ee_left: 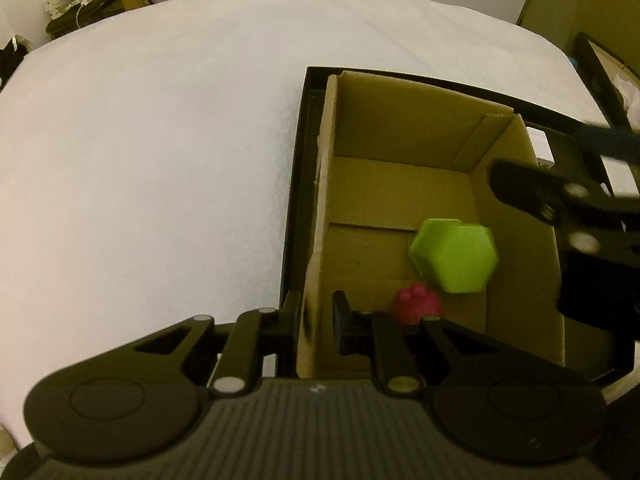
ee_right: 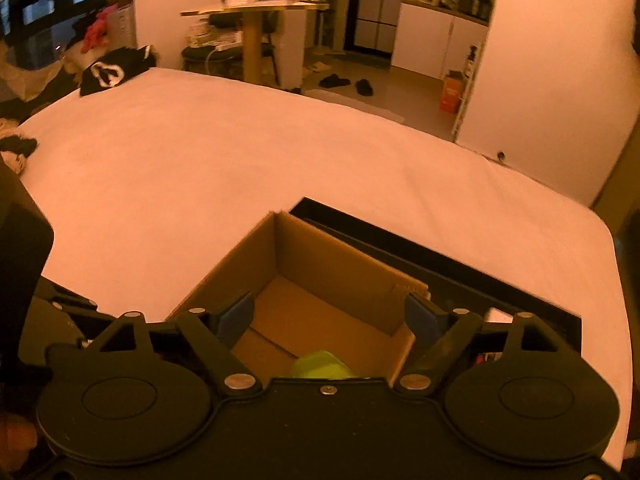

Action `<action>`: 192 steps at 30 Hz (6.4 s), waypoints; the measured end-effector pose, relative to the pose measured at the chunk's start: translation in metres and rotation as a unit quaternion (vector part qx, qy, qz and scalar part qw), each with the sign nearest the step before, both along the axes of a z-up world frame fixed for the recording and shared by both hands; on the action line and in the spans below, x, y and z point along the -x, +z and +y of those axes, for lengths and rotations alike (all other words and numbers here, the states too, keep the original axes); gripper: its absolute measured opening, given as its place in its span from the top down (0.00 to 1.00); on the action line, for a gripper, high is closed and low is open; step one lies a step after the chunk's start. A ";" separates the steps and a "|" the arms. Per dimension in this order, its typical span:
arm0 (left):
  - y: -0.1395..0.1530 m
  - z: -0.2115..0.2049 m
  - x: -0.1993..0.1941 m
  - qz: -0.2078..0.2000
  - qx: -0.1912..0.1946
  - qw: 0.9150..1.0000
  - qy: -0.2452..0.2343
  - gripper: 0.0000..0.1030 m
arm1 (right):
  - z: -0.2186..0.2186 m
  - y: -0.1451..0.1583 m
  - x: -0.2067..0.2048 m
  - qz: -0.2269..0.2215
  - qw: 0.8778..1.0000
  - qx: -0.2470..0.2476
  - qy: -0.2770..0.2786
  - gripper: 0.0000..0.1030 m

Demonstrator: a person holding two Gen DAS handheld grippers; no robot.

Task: Organize rigid objects
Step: 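Open the right gripper to drop the green block into the box, then move the right tool to the small figurine with red hat, then grasp the red-hatted figurine with the right gripper and lift it, then carry the figurine over the box and open the right gripper, then move the right tool to the lavender cube on the tray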

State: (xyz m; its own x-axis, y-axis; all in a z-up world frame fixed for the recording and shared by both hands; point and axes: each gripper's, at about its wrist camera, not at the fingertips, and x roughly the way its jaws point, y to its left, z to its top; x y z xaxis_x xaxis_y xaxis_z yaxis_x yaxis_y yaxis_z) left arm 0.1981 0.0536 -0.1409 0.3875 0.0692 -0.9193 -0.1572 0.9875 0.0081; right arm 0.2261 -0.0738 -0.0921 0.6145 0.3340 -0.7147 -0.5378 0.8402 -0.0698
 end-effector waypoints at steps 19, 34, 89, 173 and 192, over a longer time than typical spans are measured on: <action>0.009 -0.013 0.007 -0.018 -0.040 0.999 0.009 0.56 | -0.072 -0.023 0.010 0.035 0.990 -0.022 -0.136 0.15; 0.017 -0.024 0.012 -0.037 -0.083 0.996 0.003 0.37 | -0.117 -0.047 0.016 0.076 0.977 -0.066 -0.186 0.02; 0.000 -0.047 -0.013 0.003 -0.156 0.988 0.001 0.26 | -0.142 -0.110 -0.032 0.111 0.959 -0.059 -0.255 0.60; -0.006 0.000 -0.005 -0.024 0.000 1.000 0.003 0.89 | 0.003 -0.015 0.003 0.009 0.999 0.034 -0.009 0.48; -0.014 -0.007 -0.014 -0.005 -0.030 1.000 -0.001 0.91 | -0.060 -0.018 0.007 0.017 0.997 0.005 -0.079 0.47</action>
State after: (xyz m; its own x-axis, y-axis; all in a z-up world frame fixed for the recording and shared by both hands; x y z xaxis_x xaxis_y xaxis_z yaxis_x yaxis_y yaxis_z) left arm 0.2120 0.0462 -0.1549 0.3975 0.1244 -0.9091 -0.1563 0.9855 0.0665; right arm 0.2187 -0.1333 -0.1103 0.6348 0.2282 -0.7382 -0.4010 0.9140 -0.0623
